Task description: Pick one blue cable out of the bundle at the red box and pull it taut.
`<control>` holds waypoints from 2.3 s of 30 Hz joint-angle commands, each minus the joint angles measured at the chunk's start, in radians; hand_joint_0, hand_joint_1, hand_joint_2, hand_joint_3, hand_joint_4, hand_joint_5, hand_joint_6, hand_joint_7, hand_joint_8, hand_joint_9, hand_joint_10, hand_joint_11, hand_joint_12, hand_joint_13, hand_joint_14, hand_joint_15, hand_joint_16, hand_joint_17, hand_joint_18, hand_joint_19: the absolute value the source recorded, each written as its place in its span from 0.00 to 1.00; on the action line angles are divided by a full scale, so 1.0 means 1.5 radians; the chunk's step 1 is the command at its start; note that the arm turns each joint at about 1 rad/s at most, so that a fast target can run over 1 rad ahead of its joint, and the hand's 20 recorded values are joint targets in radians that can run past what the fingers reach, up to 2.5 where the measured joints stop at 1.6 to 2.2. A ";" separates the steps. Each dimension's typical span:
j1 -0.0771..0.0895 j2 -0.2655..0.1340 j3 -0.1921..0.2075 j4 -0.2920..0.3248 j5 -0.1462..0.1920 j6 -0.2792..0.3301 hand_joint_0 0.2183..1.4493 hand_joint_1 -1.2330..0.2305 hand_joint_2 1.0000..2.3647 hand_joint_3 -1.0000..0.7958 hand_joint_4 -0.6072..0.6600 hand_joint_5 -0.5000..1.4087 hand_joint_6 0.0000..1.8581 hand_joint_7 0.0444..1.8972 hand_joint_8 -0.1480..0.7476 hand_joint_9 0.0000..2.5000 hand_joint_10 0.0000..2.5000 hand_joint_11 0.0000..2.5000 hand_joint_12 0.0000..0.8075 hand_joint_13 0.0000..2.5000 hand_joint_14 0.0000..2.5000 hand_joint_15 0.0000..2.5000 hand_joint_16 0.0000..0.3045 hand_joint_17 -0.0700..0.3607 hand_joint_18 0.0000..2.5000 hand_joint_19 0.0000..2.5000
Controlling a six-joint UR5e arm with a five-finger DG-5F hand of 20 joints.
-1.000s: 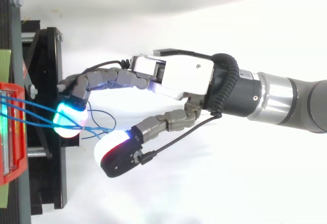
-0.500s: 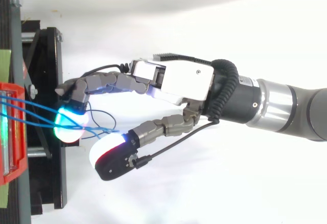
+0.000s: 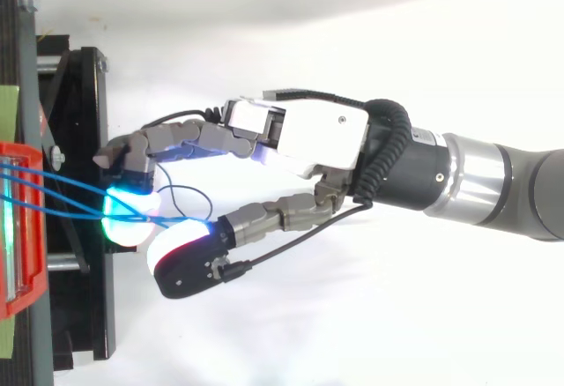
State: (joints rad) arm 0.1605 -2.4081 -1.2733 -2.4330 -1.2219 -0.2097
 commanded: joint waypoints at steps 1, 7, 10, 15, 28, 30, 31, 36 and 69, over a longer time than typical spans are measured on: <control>-0.003 0.000 0.003 0.000 0.000 0.003 0.31 0.39 0.01 0.38 0.65 0.20 0.30 0.61 0.49 0.17 0.00 0.03 0.47 0.11 0.00 0.04 0.20 0.47 0.08 0.00; -0.003 0.000 0.004 0.000 -0.001 0.003 0.32 0.39 0.01 0.40 0.63 0.18 0.38 0.50 0.49 0.17 0.00 0.04 0.47 0.11 0.00 0.04 0.20 0.47 0.09 0.00; -0.003 0.000 0.003 -0.001 -0.001 0.006 0.32 0.38 0.01 0.41 0.63 0.17 0.41 0.45 0.49 0.17 0.00 0.05 0.47 0.11 0.00 0.04 0.20 0.47 0.09 0.00; -0.003 0.001 0.004 -0.002 -0.001 0.013 0.32 0.38 0.01 0.42 0.63 0.16 0.45 0.43 0.49 0.17 0.00 0.06 0.47 0.11 0.00 0.04 0.19 0.47 0.09 0.00; -0.004 0.001 0.011 -0.013 -0.003 0.037 0.31 0.38 0.02 0.52 0.57 0.15 0.49 0.41 0.49 0.17 0.00 0.07 0.47 0.12 0.00 0.04 0.20 0.47 0.10 0.00; -0.005 0.001 0.012 -0.016 -0.004 0.040 0.31 0.38 0.02 0.52 0.57 0.15 0.49 0.41 0.50 0.18 0.00 0.07 0.48 0.12 0.00 0.04 0.20 0.48 0.10 0.00; -0.006 0.001 0.012 -0.019 -0.006 0.044 0.32 0.37 0.02 0.52 0.57 0.15 0.49 0.41 0.50 0.18 0.00 0.07 0.48 0.12 0.00 0.04 0.20 0.48 0.10 0.00; -0.005 0.001 0.015 -0.037 -0.008 0.056 0.32 0.36 0.02 0.51 0.58 0.15 0.49 0.39 0.49 0.18 0.00 0.07 0.48 0.12 0.00 0.04 0.20 0.47 0.10 0.00; -0.011 0.070 0.022 -0.194 -0.032 0.083 0.33 0.36 0.02 0.48 0.58 0.15 0.49 0.38 0.53 0.31 0.01 0.34 0.49 0.16 0.00 0.07 0.20 0.47 0.12 0.00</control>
State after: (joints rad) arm 0.1463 -2.3203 -1.2410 -2.6997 -1.2702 -0.0845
